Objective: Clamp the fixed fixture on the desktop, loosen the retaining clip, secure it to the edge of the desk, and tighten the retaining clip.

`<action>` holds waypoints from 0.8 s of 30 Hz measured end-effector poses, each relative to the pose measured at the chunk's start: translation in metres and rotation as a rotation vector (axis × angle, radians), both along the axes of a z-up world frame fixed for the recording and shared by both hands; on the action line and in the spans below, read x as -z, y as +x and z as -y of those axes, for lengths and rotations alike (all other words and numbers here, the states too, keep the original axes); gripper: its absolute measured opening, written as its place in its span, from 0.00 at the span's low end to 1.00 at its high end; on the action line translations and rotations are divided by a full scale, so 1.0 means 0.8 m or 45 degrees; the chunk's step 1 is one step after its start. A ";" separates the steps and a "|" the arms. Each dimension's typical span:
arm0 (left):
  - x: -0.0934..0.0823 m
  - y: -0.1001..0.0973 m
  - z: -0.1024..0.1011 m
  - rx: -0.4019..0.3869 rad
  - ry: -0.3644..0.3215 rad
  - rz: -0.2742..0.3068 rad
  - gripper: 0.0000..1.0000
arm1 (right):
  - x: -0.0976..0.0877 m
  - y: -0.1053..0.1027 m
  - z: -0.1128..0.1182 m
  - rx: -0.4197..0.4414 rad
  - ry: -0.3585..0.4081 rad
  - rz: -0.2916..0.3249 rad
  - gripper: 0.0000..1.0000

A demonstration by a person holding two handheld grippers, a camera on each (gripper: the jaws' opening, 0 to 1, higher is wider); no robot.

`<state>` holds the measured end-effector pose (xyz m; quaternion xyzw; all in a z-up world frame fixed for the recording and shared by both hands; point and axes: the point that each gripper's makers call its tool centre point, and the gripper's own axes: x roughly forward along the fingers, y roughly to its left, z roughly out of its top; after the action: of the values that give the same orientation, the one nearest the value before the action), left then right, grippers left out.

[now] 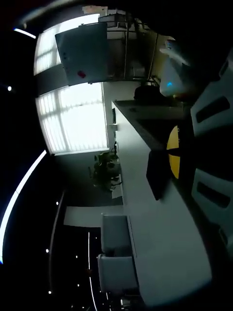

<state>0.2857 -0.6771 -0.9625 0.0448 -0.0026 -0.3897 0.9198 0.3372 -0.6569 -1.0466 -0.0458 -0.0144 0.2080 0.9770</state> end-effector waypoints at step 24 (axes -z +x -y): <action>0.001 -0.003 0.000 -0.030 -0.004 -0.004 0.01 | 0.001 0.009 0.004 0.084 -0.077 -0.017 0.26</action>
<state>0.2833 -0.6775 -0.9635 0.0426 -0.0012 -0.3789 0.9245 0.3447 -0.6598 -1.0477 -0.0745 -0.0002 0.1761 0.9816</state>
